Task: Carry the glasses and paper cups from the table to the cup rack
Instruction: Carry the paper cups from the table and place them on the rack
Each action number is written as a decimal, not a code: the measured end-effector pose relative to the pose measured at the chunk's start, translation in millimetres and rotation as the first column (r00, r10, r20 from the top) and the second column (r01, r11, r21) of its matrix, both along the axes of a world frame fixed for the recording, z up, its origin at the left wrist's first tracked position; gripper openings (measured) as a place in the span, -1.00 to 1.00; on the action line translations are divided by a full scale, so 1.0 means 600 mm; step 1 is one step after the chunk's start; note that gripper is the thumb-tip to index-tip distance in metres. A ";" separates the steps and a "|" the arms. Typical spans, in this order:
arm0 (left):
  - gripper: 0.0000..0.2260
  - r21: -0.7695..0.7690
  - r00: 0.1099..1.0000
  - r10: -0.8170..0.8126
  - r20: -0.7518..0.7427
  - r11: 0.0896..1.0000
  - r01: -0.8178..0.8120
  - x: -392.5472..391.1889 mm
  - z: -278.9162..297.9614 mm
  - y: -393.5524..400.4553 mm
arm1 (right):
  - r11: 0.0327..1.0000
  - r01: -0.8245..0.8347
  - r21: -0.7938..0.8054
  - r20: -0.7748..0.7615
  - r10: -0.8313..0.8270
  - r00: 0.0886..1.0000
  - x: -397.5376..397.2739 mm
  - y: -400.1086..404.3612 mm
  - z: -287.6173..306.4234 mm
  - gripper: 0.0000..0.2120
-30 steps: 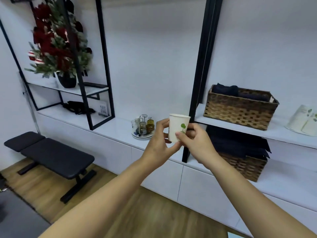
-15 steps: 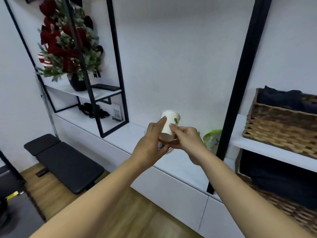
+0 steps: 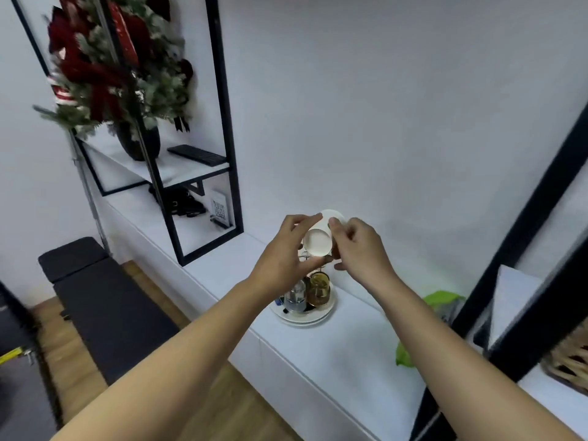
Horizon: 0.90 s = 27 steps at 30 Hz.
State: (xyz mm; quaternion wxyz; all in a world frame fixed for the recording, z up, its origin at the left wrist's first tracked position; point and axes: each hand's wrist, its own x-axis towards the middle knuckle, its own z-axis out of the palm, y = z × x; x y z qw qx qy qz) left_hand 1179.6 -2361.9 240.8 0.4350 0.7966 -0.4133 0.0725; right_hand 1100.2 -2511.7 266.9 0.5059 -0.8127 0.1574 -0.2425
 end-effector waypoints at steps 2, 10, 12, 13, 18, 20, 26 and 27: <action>-0.37 -0.001 0.997 0.002 -0.078 1.000 -0.002 0.057 -0.014 -0.025 | 0.999 -0.006 -0.037 0.003 0.006 1.000 0.058 -0.028 -0.011 -0.73; -0.55 -0.046 0.973 -0.044 -0.227 0.998 0.034 0.262 -0.068 -0.130 | 0.996 0.004 0.084 -0.035 -0.001 0.999 0.231 -0.118 -0.063 -0.64; -0.55 -0.010 0.965 -0.079 -0.250 0.997 0.079 0.317 -0.088 -0.159 | 0.994 0.031 0.100 -0.095 -0.022 0.995 0.278 -0.144 -0.082 -0.64; -0.55 0.017 0.961 -0.098 -0.258 0.994 0.106 0.342 -0.100 -0.173 | 0.992 0.050 0.115 -0.130 -0.035 0.991 0.301 -0.157 -0.092 -0.65; -0.57 0.112 0.915 -0.173 -0.364 0.967 0.227 0.445 -0.182 -0.222 | 0.972 0.156 0.175 -0.308 -0.097 0.947 0.399 -0.195 -0.168 -0.72; -0.58 0.150 0.901 -0.191 -0.389 0.952 0.267 0.474 -0.219 -0.233 | 0.957 0.196 0.215 -0.361 -0.108 0.926 0.424 -0.203 -0.209 -0.73; -0.51 0.318 0.885 -0.141 -0.443 0.899 0.302 0.521 -0.316 -0.259 | 0.932 0.264 0.247 -0.473 -0.122 0.872 0.473 -0.227 -0.314 -0.78; -0.51 0.324 0.879 -0.149 -0.453 0.891 0.318 0.524 -0.330 -0.265 | 0.939 0.261 0.223 -0.484 -0.126 0.866 0.479 -0.232 -0.325 -0.78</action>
